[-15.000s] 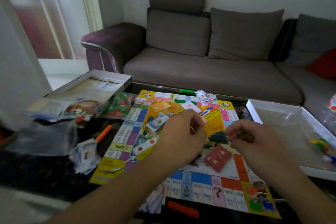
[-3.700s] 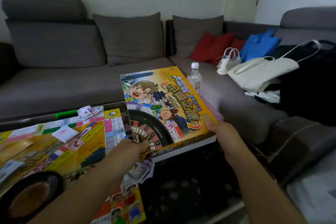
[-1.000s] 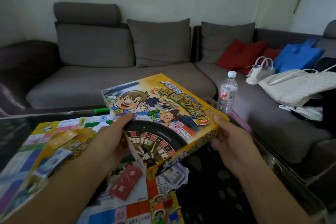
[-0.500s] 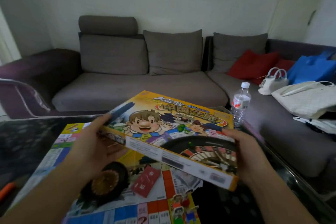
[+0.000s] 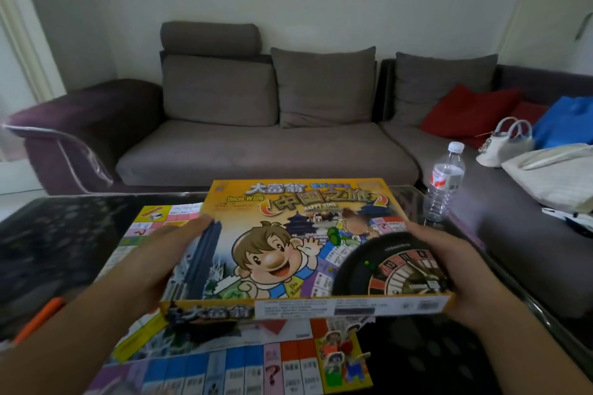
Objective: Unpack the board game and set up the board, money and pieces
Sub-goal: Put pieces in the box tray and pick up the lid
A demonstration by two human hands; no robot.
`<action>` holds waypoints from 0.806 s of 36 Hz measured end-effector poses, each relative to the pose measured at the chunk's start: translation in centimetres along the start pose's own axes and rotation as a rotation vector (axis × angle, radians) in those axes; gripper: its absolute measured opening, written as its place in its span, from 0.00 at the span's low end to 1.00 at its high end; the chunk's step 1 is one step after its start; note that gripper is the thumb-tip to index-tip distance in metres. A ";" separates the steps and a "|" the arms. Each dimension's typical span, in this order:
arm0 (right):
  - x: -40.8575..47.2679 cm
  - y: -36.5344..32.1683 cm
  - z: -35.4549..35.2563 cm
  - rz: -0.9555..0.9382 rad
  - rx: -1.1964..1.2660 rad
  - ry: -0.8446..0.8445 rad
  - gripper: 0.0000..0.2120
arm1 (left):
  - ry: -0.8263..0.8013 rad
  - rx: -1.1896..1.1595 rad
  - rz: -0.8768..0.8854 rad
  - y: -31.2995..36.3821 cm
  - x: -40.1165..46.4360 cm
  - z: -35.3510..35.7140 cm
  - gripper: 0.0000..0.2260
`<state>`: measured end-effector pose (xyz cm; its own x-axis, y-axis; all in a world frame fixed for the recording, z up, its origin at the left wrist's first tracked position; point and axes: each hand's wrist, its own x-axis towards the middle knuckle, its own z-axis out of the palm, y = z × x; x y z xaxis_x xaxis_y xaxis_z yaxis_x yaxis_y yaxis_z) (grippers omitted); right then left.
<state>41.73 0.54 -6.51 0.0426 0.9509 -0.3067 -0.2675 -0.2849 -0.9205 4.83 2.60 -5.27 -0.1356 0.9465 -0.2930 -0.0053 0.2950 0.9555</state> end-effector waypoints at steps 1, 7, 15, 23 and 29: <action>0.0 0.2 -0.5 -0.017 -0.011 -0.081 0.13 | -0.013 -0.004 0.003 0.1 -0.1 0.0 0.20; 0.4 0.1 -0.3 -0.023 -0.122 -0.062 0.16 | -0.125 -0.076 -0.039 -0.9 0.3 -0.8 0.19; 1.0 0.6 2.4 -0.102 0.060 -0.017 0.21 | -0.147 -0.160 -0.025 -1.1 -1.0 -2.2 0.11; 0.3 0.6 9.2 -0.157 -0.075 0.027 0.19 | 0.110 -0.375 0.059 -1.9 1.1 -9.8 0.14; 0.0 2.0 13.6 -0.178 -0.148 -0.091 0.39 | 0.251 -0.487 0.092 -2.9 3.3 -16.8 0.12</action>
<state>28.16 1.65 -5.06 -0.0125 0.9928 -0.1195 -0.1197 -0.1201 -0.9855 -12.28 2.69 -8.46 -0.3889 0.8875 -0.2471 -0.4312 0.0616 0.9001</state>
